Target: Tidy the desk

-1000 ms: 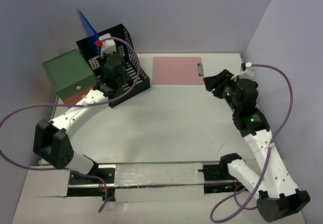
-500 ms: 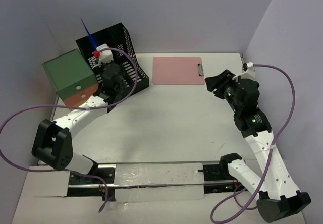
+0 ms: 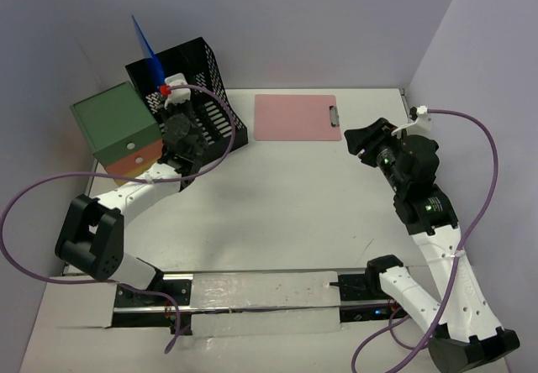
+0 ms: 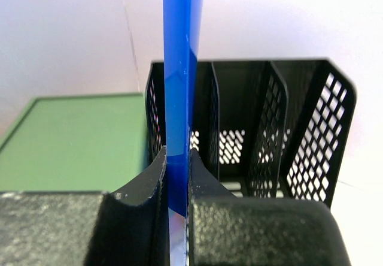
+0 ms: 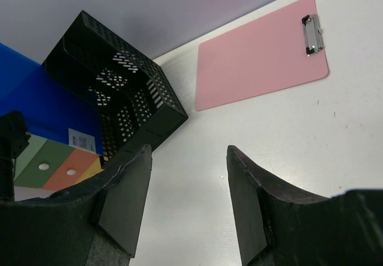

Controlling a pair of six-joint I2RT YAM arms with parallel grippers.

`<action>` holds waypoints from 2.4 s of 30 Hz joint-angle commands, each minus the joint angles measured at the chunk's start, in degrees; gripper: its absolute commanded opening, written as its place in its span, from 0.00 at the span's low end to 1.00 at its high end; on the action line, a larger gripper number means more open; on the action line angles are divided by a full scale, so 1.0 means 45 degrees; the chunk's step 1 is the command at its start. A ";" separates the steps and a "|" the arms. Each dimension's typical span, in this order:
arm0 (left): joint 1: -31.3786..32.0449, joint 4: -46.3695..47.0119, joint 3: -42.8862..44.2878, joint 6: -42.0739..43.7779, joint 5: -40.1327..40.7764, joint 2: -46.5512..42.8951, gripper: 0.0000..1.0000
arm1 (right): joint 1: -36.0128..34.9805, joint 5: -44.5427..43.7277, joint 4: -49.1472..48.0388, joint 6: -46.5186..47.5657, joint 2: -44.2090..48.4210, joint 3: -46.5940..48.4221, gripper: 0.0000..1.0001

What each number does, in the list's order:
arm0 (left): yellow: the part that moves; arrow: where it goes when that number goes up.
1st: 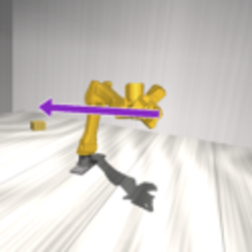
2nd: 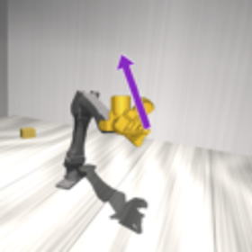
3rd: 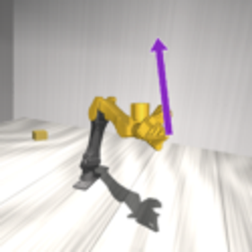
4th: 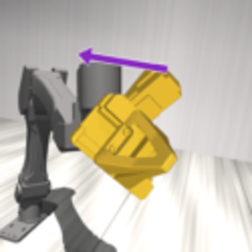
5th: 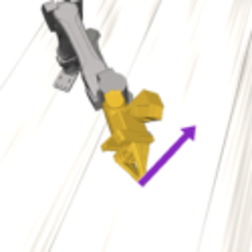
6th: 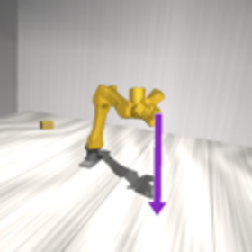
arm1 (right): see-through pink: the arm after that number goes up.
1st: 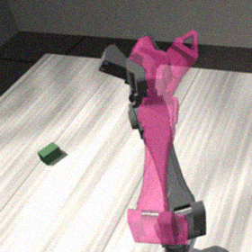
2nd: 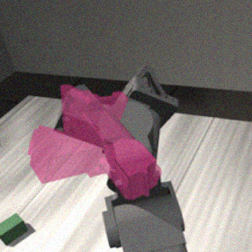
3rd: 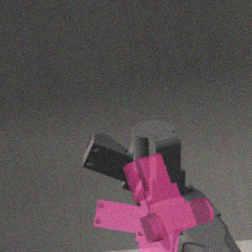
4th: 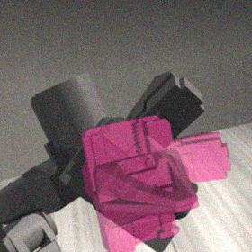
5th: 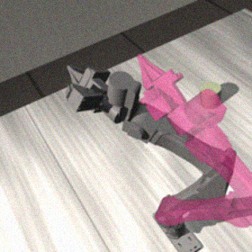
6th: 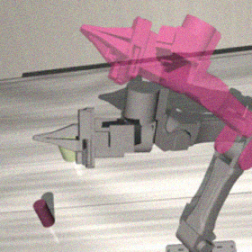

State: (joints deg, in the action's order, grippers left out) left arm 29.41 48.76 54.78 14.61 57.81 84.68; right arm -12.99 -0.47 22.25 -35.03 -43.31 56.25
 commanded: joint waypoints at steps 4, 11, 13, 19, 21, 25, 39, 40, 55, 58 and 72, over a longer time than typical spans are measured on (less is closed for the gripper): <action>-0.0366 0.3354 -0.0162 0.1379 -0.0930 -0.0037 0.00 | -0.0101 0.0006 0.0003 0.0192 0.0061 0.0547 0.61; -0.0812 0.3792 -0.0824 0.0876 -0.1050 0.0088 0.00 | -0.0101 -0.0092 0.0192 0.0420 0.0152 0.0703 0.61; -0.0890 0.3718 -0.0942 0.0644 -0.1051 0.0145 0.00 | -0.0101 -0.0092 0.0211 0.0440 0.0133 0.0742 0.61; -0.0913 0.3595 -0.1324 -0.0247 -0.1259 0.0310 0.00 | -0.0101 0.0045 0.0270 0.0423 -0.0021 0.0876 0.61; -0.0910 0.3640 -0.1482 -0.0459 -0.1364 0.0412 0.00 | -0.0081 0.0035 0.0260 0.0361 -0.0045 0.0830 0.61; -0.0915 0.3491 -0.1544 -0.1277 -0.1353 0.0609 0.00 | -0.0081 0.0411 0.0338 0.0298 -0.0234 0.0801 0.61; -0.0933 -0.1056 -0.1307 -0.4031 -0.0498 -0.0686 0.77 | 0.1541 0.2529 0.0039 0.0773 -0.3566 0.0228 0.71; -0.0955 -0.1994 -0.0737 -0.4583 -0.0468 -0.0850 0.84 | 0.1786 0.2887 0.0058 0.0910 -0.4112 0.0534 0.71; -0.1124 -1.1304 0.2826 -0.6489 -0.2634 -0.1885 0.99 | 0.2575 0.0338 0.3473 0.3916 -1.4477 0.9937 0.60; -0.1106 -1.2296 0.3204 -0.6333 -0.2652 -0.2451 0.99 | 0.2595 -0.0497 0.4408 0.4303 -1.6500 1.1637 0.47; -0.1106 -1.4351 0.3666 -0.6433 -0.2552 -0.3099 0.99 | 0.2154 -0.0263 0.4896 0.6277 -2.0822 1.5628 0.43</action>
State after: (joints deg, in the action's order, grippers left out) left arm 24.64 -12.52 69.04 -13.14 46.44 71.59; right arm -2.08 -0.83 43.86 -11.09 -137.10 124.68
